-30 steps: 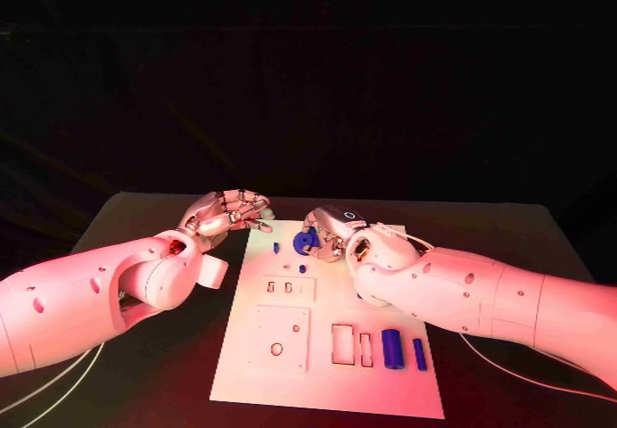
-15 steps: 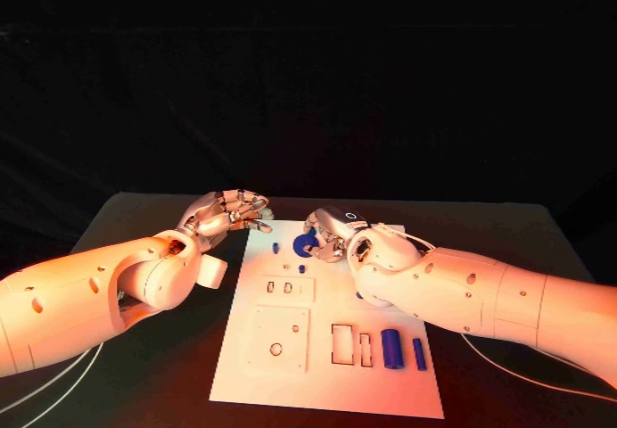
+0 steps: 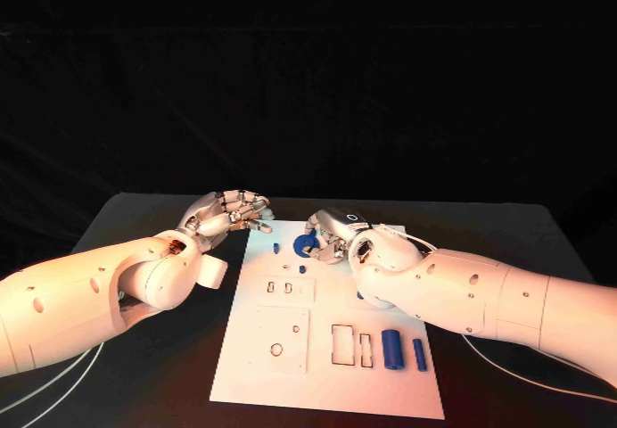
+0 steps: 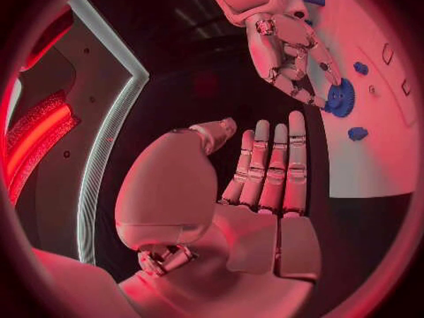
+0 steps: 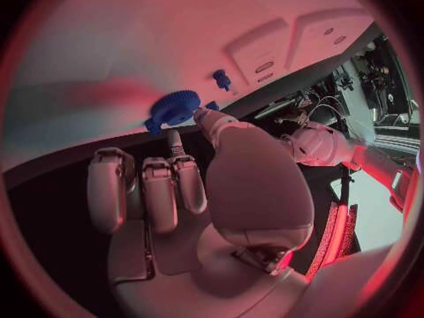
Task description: Assemble the parts on the task board
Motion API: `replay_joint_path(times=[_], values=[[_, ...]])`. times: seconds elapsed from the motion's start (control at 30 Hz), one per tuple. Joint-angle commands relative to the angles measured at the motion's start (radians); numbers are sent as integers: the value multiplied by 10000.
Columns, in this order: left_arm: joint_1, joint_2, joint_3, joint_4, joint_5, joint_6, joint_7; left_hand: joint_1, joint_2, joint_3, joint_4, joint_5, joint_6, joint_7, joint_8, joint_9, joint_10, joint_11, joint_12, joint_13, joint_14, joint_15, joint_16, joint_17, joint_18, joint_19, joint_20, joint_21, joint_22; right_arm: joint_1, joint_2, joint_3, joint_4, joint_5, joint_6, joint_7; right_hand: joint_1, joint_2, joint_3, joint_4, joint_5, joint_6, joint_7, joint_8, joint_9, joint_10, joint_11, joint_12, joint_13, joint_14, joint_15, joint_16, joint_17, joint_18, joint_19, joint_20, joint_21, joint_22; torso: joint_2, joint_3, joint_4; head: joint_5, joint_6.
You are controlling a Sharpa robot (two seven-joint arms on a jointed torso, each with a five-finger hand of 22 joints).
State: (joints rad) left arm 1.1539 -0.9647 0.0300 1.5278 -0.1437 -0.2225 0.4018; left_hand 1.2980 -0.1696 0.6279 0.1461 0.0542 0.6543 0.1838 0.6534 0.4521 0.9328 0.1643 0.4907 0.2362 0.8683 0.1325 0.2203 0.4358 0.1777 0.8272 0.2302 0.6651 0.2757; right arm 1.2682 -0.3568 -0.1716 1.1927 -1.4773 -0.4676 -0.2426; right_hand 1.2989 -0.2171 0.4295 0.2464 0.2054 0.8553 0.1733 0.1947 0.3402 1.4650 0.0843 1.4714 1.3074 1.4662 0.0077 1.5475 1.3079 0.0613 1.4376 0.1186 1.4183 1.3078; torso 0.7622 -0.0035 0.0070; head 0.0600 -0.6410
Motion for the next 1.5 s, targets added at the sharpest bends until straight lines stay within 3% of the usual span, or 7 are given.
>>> replay_joint_path(times=[0.03,0.4,0.67,0.9,1.17,1.33,1.5], values=[[15,13,10,16,-6,143,48,-27,40,22,23,1,0,475,-59,-9,20,23,-36,-9,22,56,-62,10,38,-73,-6,-53,-10,-7,-9,1,-1,57,331,-46,-232,46,-44,162,-46,7,13,-82,12,53,54,-54,1246,889,96,28,1936,-104,8,48,-48,941,1,-3,7,-3,12],[15,6,10,-3,-3,149,55,-27,40,22,23,1,0,475,-59,-9,20,23,-36,-9,22,56,-62,10,38,-73,-6,-53,-10,-1,-432,1,284,243,-289,-7,-939,385,-149,434,-39,71,-1,-192,41,87,47,-24,1296,894,94,37,1956,-113,38,48,-32,985,-27,2,-24,0,34],[12,9,8,-78,29,164,61,-27,40,22,23,1,0,475,-59,-9,20,23,-36,-9,22,56,-62,10,38,-73,-6,-53,-10,314,-1820,35,1743,1518,-1533,1133,-499,233,21,60,-28,139,-8,-300,80,77,32,-40,1288,879,78,19,1891,-92,-8,32,-107,936,-135,58,-199,20,108],[6,-16,5,-131,46,177,61,-27,40,22,23,1,0,475,-59,-9,20,23,-36,-9,22,56,-62,10,38,-73,-6,-53,-10,766,-3613,47,2916,3784,-697,2349,90,270,414,-463,-33,185,48,-443,114,-57,69,-162,1160,822,106,-54,1672,-17,-231,51,-389,703,-264,162,-389,97,131],[-2,-103,2,-145,51,199,71,-27,40,22,23,1,0,475,-59,-9,20,23,-36,-9,22,56,-62,10,38,-73,-6,-53,-10,799,-4954,10,3004,4331,282,3017,611,50,687,-1104,-45,359,54,-502,172,-56,72,-155,1178,839,112,-33,1751,-56,-136,64,-286,856,-325,271,-619,-72,86],[-7,-129,-4,-157,56,227,68,-27,40,22,23,1,0,475,-59,-9,20,23,-36,-9,22,56,-62,10,38,-73,-6,-53,-10,668,-5367,-12,2717,4288,642,3275,710,-130,683,-1307,-63,386,50,-535,186,-60,70,-162,1172,840,110,-30,1761,-62,-124,61,-275,882,-327,325,-652,-169,28],[-11,-137,-10,-166,62,237,69,-27,40,22,23,1,0,475,-59,-9,20,23,-36,-9,22,56,-62,10,38,-73,-6,-53,-10,514,-5454,-30,2333,4273,792,3498,717,-203,649,-1358,-71,386,49,-548,190,-72,70,-175,1157,836,110,-35,1746,-58,-136,61,-291,872,-294,281,-586,-224,1]])
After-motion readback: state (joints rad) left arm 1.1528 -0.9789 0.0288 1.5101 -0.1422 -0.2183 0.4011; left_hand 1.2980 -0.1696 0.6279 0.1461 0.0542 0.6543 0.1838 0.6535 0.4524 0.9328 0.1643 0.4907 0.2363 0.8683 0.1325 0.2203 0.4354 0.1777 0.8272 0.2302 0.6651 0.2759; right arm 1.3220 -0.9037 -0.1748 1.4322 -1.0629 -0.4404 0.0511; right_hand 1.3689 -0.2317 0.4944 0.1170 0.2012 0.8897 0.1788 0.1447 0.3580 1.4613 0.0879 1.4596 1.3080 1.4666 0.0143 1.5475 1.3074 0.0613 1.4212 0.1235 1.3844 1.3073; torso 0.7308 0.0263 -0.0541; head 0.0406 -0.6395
